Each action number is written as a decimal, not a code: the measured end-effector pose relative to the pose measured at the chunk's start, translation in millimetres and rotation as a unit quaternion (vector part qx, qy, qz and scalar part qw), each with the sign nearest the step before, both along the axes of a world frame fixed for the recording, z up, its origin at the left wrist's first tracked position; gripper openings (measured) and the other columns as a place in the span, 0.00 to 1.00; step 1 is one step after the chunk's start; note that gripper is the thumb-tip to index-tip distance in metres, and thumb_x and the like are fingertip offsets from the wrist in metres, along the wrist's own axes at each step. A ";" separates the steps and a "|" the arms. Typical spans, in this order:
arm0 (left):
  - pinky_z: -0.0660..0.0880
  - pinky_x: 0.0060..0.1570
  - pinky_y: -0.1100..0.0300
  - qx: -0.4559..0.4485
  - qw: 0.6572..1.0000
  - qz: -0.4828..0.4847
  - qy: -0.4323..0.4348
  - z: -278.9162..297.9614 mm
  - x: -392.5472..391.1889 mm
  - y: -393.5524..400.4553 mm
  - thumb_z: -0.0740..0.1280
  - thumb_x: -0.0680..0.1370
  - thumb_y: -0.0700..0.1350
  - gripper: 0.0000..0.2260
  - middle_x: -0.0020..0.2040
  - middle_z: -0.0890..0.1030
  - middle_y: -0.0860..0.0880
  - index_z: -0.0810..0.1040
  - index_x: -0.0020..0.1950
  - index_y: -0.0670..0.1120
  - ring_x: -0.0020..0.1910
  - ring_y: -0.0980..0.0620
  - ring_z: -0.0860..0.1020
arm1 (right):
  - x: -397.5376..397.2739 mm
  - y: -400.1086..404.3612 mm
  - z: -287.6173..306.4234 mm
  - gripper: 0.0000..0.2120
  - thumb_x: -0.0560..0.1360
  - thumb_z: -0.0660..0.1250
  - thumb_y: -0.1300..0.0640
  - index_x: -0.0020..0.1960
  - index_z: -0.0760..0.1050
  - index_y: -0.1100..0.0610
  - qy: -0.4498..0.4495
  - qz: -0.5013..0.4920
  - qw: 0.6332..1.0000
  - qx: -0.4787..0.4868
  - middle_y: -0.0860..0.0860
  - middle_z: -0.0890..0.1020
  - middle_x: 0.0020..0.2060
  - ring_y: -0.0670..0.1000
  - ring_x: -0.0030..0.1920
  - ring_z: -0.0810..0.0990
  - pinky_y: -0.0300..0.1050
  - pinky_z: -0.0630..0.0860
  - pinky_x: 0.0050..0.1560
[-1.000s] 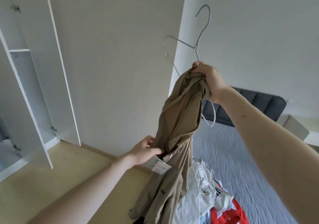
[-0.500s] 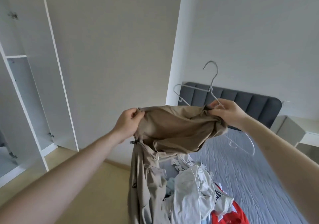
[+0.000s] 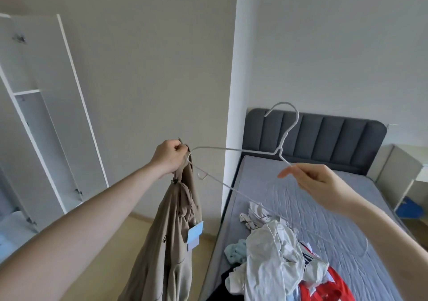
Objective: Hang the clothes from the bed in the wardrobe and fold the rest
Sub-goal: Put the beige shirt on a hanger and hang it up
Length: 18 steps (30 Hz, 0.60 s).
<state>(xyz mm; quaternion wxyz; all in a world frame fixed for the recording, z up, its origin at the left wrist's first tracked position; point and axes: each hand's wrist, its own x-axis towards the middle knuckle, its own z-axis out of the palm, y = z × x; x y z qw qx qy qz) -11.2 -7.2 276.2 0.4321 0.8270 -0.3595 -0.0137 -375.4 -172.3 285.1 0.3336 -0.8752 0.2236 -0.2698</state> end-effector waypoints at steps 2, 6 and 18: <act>0.64 0.30 0.58 0.010 1.000 0.005 -0.006 -0.9 8.2 3.4 0.64 0.81 0.47 0.16 0.31 0.73 0.46 0.72 0.36 0.41 0.33 0.46 0.70 | 2.7 7.7 -6.3 0.17 0.86 0.57 0.47 0.52 0.85 0.42 0.007 0.017 1.000 0.014 0.44 0.62 0.27 0.53 0.30 0.57 0.46 0.55 0.30; 0.66 0.34 0.58 0.020 0.999 0.000 -0.044 2.5 20.0 8.1 0.65 0.82 0.48 0.17 0.30 0.73 0.46 0.72 0.36 0.40 0.35 0.44 0.71 | 10.8 18.2 -6.4 0.17 0.86 0.57 0.47 0.52 0.85 0.41 0.031 0.033 0.999 0.004 0.46 0.61 0.27 0.53 0.29 0.58 0.46 0.56 0.30; 0.59 0.29 0.61 -0.064 0.986 -0.091 -0.126 38.6 -14.9 -0.5 0.66 0.82 0.49 0.21 0.23 0.66 0.54 0.66 0.31 0.46 0.26 0.55 0.65 | 79.8 44.6 -24.9 0.17 0.86 0.59 0.49 0.48 0.85 0.44 0.055 0.069 0.996 0.014 0.47 0.61 0.24 0.47 0.25 0.58 0.35 0.58 0.26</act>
